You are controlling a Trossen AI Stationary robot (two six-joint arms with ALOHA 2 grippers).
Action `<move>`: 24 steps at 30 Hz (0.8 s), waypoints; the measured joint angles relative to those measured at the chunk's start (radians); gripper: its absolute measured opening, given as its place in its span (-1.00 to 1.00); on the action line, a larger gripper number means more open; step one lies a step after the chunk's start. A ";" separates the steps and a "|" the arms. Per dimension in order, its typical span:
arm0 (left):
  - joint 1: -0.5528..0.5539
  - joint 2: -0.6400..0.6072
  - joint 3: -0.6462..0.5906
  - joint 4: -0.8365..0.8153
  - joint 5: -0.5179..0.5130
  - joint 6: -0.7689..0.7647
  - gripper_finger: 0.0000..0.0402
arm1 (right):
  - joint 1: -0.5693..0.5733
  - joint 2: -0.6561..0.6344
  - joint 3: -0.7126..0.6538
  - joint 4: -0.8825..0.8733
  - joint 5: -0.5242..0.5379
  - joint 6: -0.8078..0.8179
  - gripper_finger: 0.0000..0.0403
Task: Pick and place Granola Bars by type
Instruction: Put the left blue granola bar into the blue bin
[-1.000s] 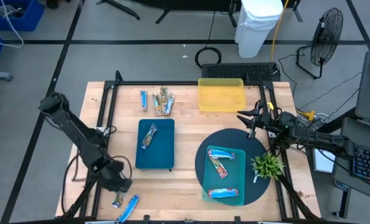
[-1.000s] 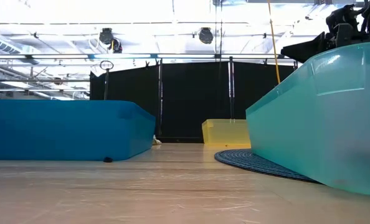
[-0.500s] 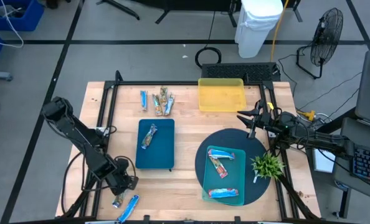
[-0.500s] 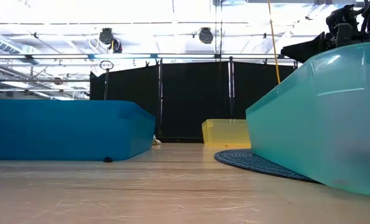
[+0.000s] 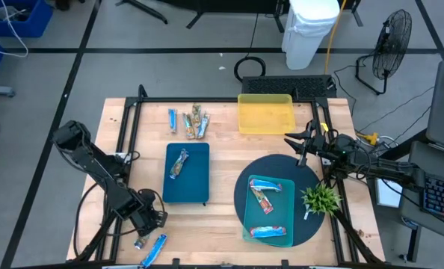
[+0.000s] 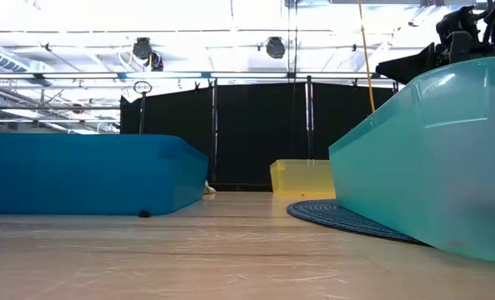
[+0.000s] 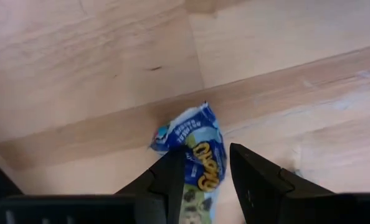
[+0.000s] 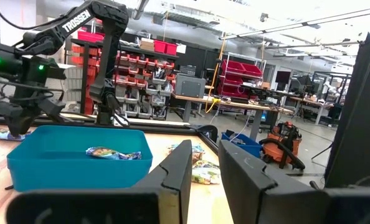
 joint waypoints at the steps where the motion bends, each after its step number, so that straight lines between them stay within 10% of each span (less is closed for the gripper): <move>1: 0.000 0.009 0.000 0.004 0.000 0.009 -0.33 | 0.000 0.000 0.000 0.000 0.000 0.000 -0.65; 15: 0.000 0.026 0.000 -0.015 -0.004 0.006 -0.36 | 0.000 0.000 0.000 0.000 0.000 0.000 -0.65; 24: 0.000 0.025 0.000 -0.019 -0.010 -0.023 -0.93 | 0.000 0.000 0.000 0.000 0.000 0.000 -0.65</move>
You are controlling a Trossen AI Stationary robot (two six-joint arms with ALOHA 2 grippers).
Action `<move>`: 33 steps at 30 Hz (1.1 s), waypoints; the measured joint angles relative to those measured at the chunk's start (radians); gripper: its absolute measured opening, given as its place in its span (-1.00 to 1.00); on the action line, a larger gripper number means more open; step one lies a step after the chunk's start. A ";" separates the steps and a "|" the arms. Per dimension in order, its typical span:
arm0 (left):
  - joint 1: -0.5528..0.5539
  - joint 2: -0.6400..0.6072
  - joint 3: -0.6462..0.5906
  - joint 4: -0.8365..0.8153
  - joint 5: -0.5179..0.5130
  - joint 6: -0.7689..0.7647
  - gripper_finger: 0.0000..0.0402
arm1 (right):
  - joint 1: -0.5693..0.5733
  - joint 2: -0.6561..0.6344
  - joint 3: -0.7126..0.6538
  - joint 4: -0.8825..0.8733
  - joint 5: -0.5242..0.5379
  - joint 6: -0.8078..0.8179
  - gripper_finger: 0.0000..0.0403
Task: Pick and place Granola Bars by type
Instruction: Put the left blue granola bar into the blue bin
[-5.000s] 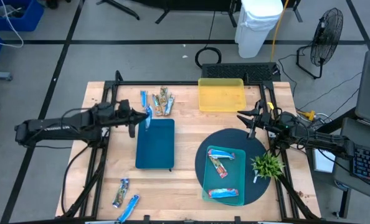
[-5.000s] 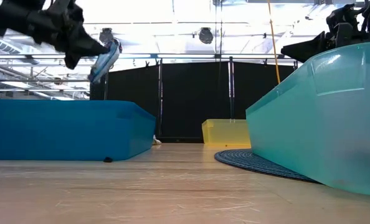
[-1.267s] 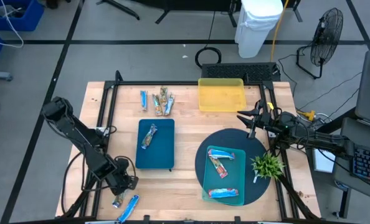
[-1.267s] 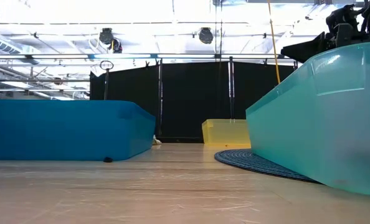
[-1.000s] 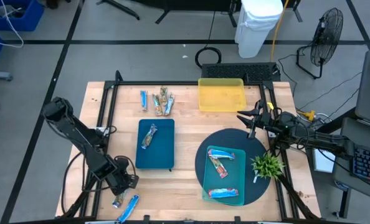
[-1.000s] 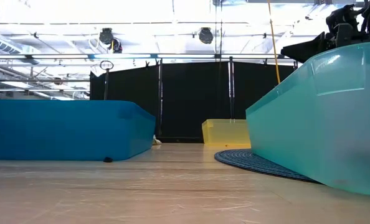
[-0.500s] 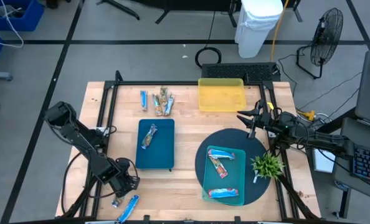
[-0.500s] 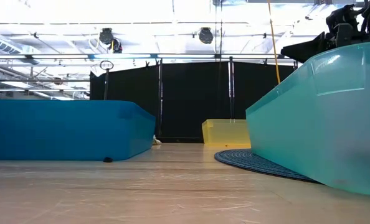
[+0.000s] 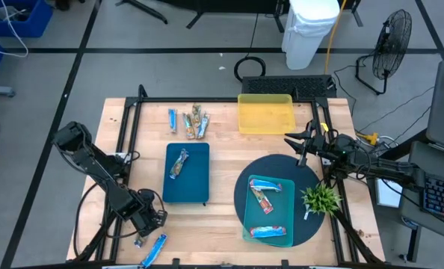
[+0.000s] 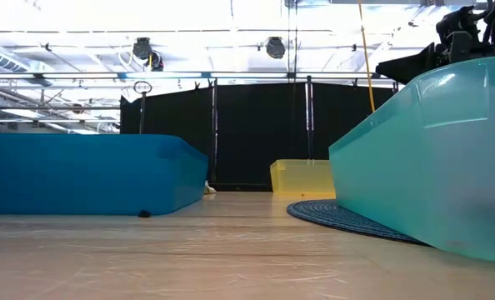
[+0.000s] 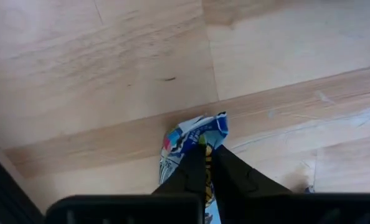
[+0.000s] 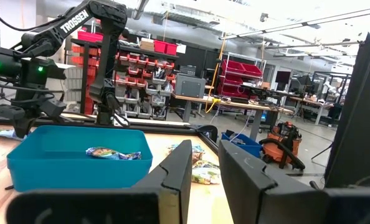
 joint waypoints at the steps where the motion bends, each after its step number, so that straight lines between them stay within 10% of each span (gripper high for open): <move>1: 0.000 0.000 0.000 0.000 -0.006 0.001 -0.93 | 0.000 0.000 0.000 0.000 0.000 0.000 -0.65; 13: 0.001 -0.110 0.008 -0.023 -0.197 0.163 -0.97 | 0.000 0.000 0.000 0.000 0.000 0.000 -0.65; 26: 0.027 -0.281 0.143 -0.049 -0.896 0.721 -0.97 | 0.000 0.000 0.000 0.000 0.000 0.000 -0.65; 33: 0.148 -0.323 0.145 -0.030 -1.035 1.119 -0.96 | 0.000 0.000 0.000 0.000 0.000 0.000 -0.65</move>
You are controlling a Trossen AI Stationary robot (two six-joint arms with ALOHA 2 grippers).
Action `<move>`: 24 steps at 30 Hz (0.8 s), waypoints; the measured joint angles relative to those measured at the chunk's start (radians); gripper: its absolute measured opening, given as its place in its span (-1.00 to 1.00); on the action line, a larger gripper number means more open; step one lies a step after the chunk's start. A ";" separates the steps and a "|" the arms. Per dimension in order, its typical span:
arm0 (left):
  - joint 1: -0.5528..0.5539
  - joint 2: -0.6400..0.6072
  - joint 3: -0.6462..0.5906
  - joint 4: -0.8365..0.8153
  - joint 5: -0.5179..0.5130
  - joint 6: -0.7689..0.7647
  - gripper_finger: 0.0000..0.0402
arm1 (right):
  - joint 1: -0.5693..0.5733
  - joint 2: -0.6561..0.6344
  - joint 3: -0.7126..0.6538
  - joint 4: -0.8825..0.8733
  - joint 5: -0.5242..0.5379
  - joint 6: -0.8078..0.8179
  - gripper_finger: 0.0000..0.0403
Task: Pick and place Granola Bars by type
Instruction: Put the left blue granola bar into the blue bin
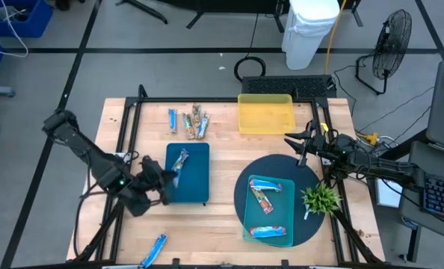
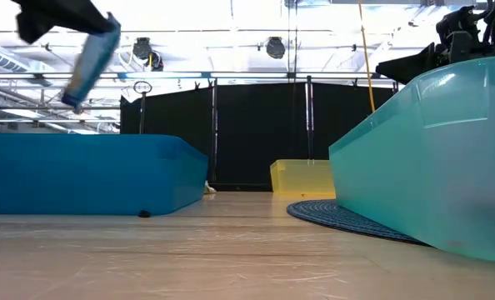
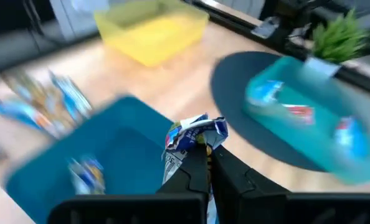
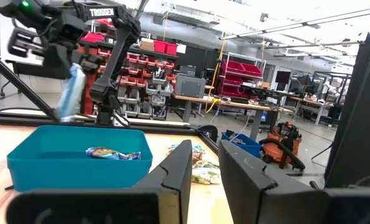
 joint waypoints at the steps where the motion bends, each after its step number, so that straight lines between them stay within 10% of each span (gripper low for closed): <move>1: 0.019 0.001 0.000 0.008 -0.006 0.065 -0.96 | 0.000 0.000 0.000 0.000 0.000 0.000 -0.65; 15: 0.284 -0.011 0.000 0.538 0.214 0.983 -0.97 | 0.000 0.000 0.000 0.000 0.000 0.000 -0.65; 24: 0.558 -0.007 0.000 0.383 0.508 0.857 -0.97 | 0.000 0.000 0.000 0.000 0.000 0.000 -0.65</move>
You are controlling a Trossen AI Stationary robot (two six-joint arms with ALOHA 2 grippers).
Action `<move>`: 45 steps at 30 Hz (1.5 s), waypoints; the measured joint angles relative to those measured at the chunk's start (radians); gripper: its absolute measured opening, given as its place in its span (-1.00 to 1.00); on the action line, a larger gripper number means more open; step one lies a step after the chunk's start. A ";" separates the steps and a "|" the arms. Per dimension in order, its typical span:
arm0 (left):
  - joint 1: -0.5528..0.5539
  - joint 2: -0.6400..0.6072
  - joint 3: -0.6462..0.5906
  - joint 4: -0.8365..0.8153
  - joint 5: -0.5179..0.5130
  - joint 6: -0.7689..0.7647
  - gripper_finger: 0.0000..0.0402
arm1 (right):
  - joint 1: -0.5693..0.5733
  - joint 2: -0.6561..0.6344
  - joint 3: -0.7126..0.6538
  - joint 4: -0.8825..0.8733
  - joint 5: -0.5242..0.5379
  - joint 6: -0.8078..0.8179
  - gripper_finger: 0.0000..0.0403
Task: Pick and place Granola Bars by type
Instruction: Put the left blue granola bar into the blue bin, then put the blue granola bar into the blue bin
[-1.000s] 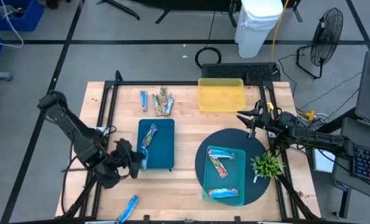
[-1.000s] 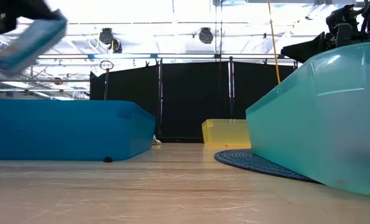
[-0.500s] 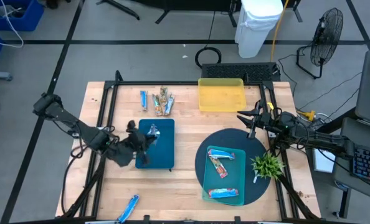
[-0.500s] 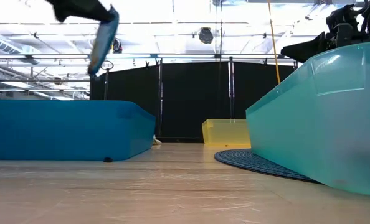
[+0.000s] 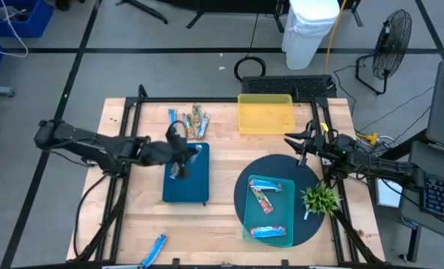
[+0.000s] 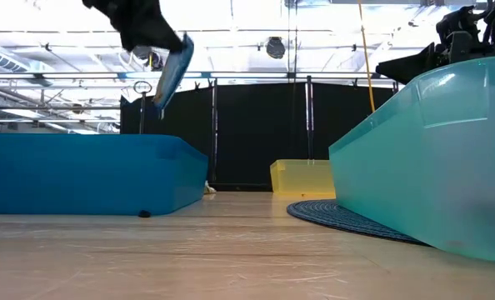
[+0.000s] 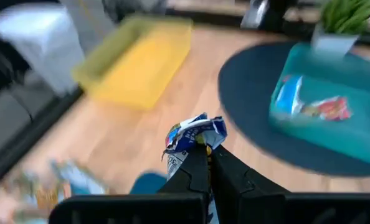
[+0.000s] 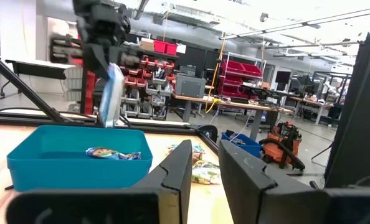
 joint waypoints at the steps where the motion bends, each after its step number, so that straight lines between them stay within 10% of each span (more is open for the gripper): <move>1: 0.026 0.009 0.000 -0.029 0.023 -0.018 -0.97 | 0.000 0.000 0.000 0.000 0.000 0.000 -0.65; 25: 0.206 0.444 0.000 -0.043 0.211 -0.083 -0.94 | 0.000 0.000 0.000 0.000 0.000 0.000 -0.65; 38: 0.205 0.419 0.000 -0.039 0.283 -0.126 -0.39 | 0.000 0.000 0.000 0.000 0.000 0.000 -0.65; 45: 0.169 0.301 0.000 -0.048 0.554 -0.200 -0.33 | 0.000 0.000 0.000 0.000 0.000 0.000 -0.65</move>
